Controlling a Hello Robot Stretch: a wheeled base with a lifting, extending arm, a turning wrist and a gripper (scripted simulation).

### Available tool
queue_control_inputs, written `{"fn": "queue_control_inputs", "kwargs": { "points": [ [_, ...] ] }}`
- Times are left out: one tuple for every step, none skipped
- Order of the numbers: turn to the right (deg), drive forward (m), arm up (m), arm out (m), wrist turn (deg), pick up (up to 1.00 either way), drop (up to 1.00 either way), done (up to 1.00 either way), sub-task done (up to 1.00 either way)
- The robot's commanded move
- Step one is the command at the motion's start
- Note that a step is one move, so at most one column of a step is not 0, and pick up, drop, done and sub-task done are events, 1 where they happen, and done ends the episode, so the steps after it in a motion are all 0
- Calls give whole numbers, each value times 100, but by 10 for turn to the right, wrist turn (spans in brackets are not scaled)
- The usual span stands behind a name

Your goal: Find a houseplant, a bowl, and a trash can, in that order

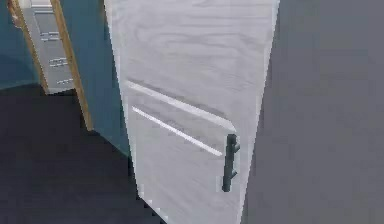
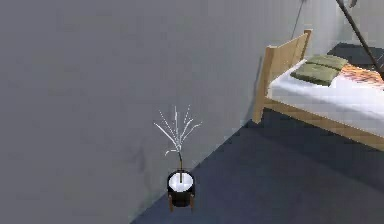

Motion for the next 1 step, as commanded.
{"fn": "queue_control_inputs", "kwargs": {
  "points": [
    [-450,0,0,0,0,0,0,0,0]
  ]
}}
